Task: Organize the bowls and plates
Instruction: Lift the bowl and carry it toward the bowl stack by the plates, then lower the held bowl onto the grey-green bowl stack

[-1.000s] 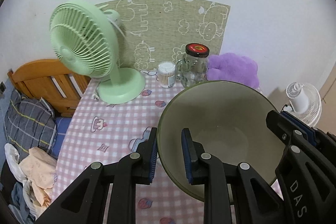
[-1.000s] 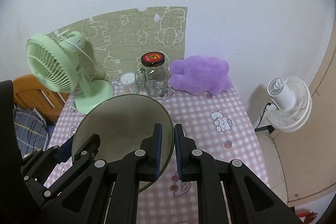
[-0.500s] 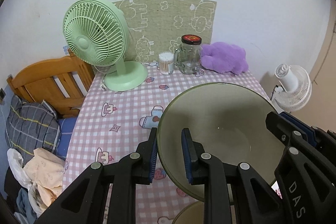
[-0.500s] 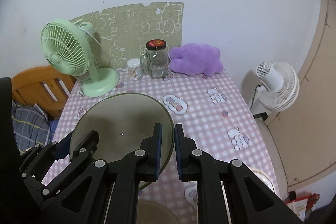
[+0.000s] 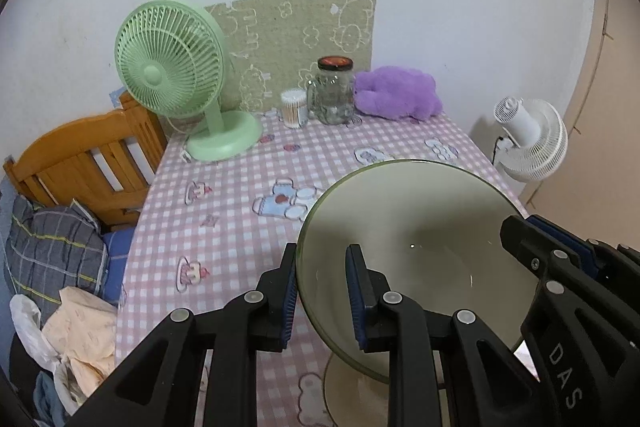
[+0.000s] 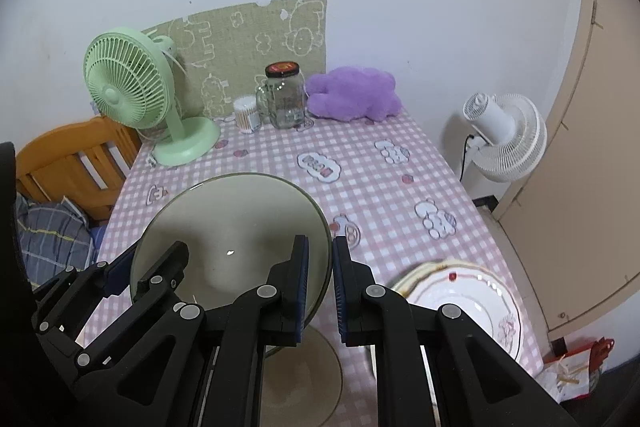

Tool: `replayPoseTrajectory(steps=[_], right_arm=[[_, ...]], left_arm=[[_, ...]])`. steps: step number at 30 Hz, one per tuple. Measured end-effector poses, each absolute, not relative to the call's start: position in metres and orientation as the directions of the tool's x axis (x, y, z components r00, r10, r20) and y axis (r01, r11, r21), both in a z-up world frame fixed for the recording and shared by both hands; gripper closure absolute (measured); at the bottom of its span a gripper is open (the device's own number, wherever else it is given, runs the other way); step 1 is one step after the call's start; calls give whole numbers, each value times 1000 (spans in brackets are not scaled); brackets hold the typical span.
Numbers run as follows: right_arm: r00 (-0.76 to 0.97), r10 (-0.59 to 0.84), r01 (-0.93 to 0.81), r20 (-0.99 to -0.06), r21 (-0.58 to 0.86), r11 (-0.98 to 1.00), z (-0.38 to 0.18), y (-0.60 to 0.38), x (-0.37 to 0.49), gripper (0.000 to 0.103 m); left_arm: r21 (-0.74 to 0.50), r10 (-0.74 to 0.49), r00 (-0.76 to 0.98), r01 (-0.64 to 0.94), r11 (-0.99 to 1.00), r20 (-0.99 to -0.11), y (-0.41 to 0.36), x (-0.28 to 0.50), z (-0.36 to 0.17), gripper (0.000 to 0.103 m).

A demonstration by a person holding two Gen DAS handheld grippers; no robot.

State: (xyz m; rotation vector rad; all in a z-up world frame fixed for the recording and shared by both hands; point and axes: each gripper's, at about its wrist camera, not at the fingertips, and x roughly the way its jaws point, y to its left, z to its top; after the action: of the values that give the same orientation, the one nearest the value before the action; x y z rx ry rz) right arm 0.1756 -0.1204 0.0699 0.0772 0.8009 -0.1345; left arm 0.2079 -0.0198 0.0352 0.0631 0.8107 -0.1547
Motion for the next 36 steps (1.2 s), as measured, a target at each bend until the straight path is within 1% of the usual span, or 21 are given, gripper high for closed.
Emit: replayPoseTrajectory(steps=[7,20,28,36], right_arm=[[646,-94,161,-758,15,987,48,-126,157,88],[539,-86,177,-838,13,984,9,-127,146,88],[478,-80,171,-875,4,985,-10,-124,150,88],[453,-62,160,-889,13,987,-21,-123,153,88]], left_arm=[[-17,-157,629,223,975,-762,-21,192,14,84],[-20,-166,528,271,962,-833,-22,179,-18,84],[-27,-150,472,256,966,-869,-20,181,-35,84],[10,-118,487,252,968,-866,-21,181,-40,83]])
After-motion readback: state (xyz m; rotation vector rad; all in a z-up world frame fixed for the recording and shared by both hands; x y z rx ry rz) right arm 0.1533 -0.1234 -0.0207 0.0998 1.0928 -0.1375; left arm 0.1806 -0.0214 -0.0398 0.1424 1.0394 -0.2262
